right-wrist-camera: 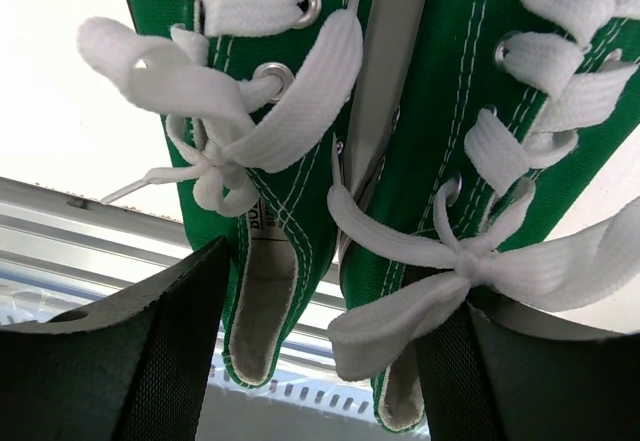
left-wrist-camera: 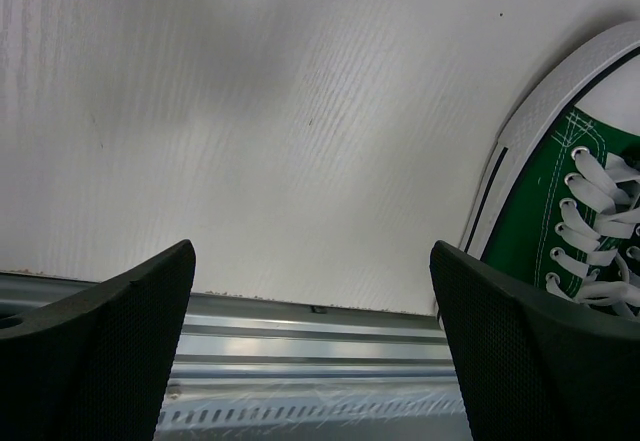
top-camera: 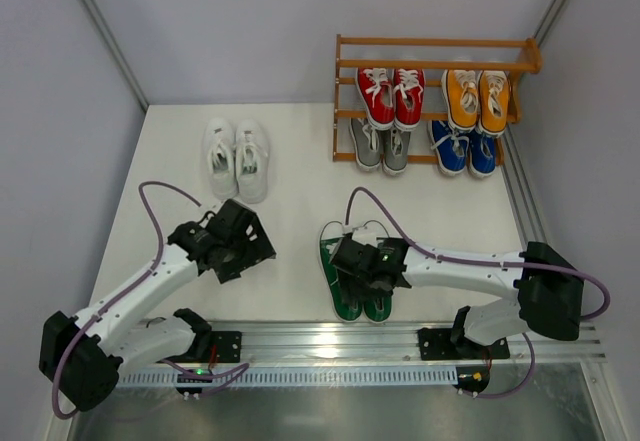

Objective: Place and organize the shoes onto the shoe shelf

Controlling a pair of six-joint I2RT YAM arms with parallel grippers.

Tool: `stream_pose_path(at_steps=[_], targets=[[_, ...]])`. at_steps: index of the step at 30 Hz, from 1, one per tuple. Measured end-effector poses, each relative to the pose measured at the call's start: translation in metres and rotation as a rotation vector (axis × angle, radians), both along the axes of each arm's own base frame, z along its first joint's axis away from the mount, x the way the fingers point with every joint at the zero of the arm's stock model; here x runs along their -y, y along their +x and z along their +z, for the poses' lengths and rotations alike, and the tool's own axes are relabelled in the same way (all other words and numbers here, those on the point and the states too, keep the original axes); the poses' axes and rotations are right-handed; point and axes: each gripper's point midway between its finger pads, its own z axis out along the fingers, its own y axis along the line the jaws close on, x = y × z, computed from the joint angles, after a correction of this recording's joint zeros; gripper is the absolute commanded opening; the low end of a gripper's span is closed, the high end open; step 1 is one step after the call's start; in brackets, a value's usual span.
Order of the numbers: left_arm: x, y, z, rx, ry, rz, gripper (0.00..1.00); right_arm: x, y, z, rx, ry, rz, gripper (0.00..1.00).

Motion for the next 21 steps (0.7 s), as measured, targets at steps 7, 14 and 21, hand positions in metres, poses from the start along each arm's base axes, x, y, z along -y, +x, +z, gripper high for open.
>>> stream_pose_path(at_steps=[7, 14, 21], targets=[[-0.004, -0.002, 0.004, 0.009, 0.000, 0.008, 0.97, -0.004, 0.006, 0.010, 0.033, 0.026, -0.011, 0.80], [-0.006, -0.003, 0.003, 0.005, 0.004, 0.012, 0.96, -0.003, 0.012, 0.015, 0.038, 0.056, -0.069, 0.76], [-0.006, -0.003, 0.003, 0.002, 0.007, 0.012, 0.96, 0.002, 0.018, 0.010, 0.036, 0.053, -0.111, 0.54]])
